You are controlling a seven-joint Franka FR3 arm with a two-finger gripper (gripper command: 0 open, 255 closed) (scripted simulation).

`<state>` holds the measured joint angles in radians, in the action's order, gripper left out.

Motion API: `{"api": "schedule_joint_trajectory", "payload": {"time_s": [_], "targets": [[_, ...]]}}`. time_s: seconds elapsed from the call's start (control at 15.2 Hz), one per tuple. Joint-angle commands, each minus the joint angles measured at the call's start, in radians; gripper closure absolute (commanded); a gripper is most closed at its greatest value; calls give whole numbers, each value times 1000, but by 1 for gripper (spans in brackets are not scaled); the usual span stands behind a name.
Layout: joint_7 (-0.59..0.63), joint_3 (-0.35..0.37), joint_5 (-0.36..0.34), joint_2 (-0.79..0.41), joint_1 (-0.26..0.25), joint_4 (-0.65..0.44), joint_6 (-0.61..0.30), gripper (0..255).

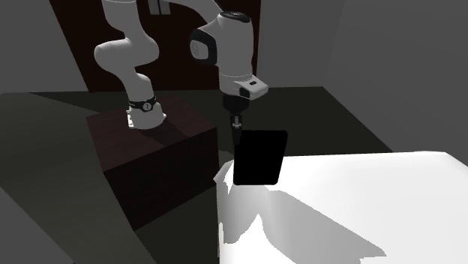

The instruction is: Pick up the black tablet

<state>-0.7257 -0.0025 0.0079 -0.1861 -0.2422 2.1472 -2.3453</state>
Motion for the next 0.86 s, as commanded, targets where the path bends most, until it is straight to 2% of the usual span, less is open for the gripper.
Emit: {"api": "schedule_joint_trajectory", "payload": {"time_s": [0.0, 0.66, 0.79], "targets": [[1, 0, 0, 17, 0, -7, 23, 255], [2, 0, -1, 89, 0, -59, 148, 255], [2, 0, -1, 90, 0, -60, 150, 255]]}}
